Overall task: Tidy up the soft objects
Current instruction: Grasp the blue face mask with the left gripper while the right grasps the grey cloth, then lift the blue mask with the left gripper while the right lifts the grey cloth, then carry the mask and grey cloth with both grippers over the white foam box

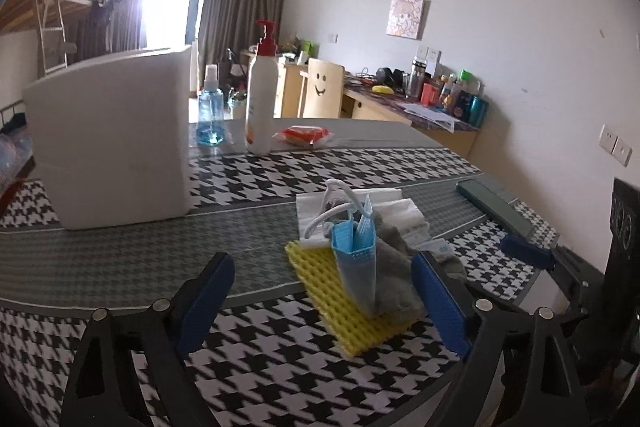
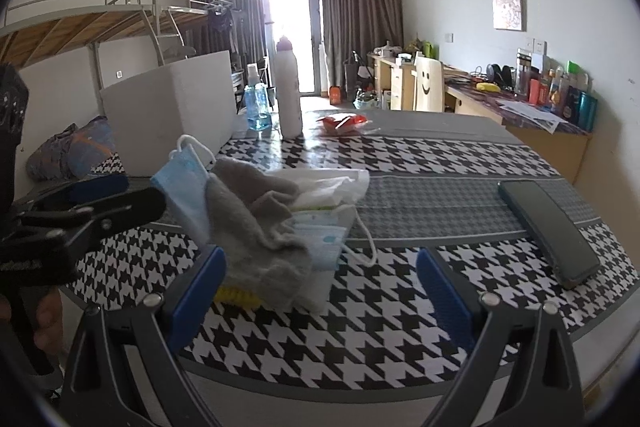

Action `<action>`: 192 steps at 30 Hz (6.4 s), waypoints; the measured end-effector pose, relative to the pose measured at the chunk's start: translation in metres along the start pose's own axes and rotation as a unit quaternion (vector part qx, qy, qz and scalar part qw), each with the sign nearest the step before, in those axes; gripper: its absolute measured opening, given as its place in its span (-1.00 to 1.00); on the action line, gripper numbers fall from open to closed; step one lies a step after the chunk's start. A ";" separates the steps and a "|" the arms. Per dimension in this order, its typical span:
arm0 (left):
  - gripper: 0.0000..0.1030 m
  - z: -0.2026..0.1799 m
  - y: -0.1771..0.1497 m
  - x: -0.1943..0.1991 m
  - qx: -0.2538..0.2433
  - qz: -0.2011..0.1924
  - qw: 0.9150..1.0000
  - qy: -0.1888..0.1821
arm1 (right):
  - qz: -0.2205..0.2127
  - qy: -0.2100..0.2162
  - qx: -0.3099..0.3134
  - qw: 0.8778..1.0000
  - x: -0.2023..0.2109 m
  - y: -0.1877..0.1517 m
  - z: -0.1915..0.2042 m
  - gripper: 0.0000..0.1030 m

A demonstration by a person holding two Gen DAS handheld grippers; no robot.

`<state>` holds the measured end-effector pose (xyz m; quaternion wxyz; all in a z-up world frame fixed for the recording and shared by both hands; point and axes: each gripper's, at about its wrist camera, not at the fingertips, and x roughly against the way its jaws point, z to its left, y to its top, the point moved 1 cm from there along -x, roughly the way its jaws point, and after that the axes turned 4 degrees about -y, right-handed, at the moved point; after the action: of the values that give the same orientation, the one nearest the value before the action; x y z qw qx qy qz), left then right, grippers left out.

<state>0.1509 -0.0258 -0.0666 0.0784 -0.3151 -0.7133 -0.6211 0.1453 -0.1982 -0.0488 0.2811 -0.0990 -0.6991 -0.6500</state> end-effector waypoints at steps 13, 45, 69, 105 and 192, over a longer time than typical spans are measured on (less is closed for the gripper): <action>-0.29 -0.007 0.006 -0.025 0.019 0.037 0.998 -0.042 | 0.010 0.022 -0.013 1.000 -0.005 -0.006 -0.010 0.90; -0.84 0.000 0.005 -0.017 -0.001 0.033 0.999 -0.029 | 0.049 0.014 0.000 0.999 -0.015 -0.004 -0.016 -0.71; 0.14 -0.008 -0.007 -0.026 -0.014 0.068 0.997 -0.030 | 0.031 0.025 0.057 0.998 -0.018 -0.007 0.008 0.45; -0.86 -0.013 0.009 0.002 -0.047 0.029 0.998 -0.038 | 0.023 0.017 -0.014 0.999 -0.002 0.021 -0.020 -0.83; -0.86 0.029 0.125 0.049 -0.043 -0.067 0.989 0.124 | -0.088 0.073 -0.013 0.993 0.011 0.146 0.005 -0.82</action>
<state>0.1887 0.0226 0.0561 0.1111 -0.1903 -0.6902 -0.6892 0.2085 -0.1761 0.0809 0.2721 0.0068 -0.6741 -0.6866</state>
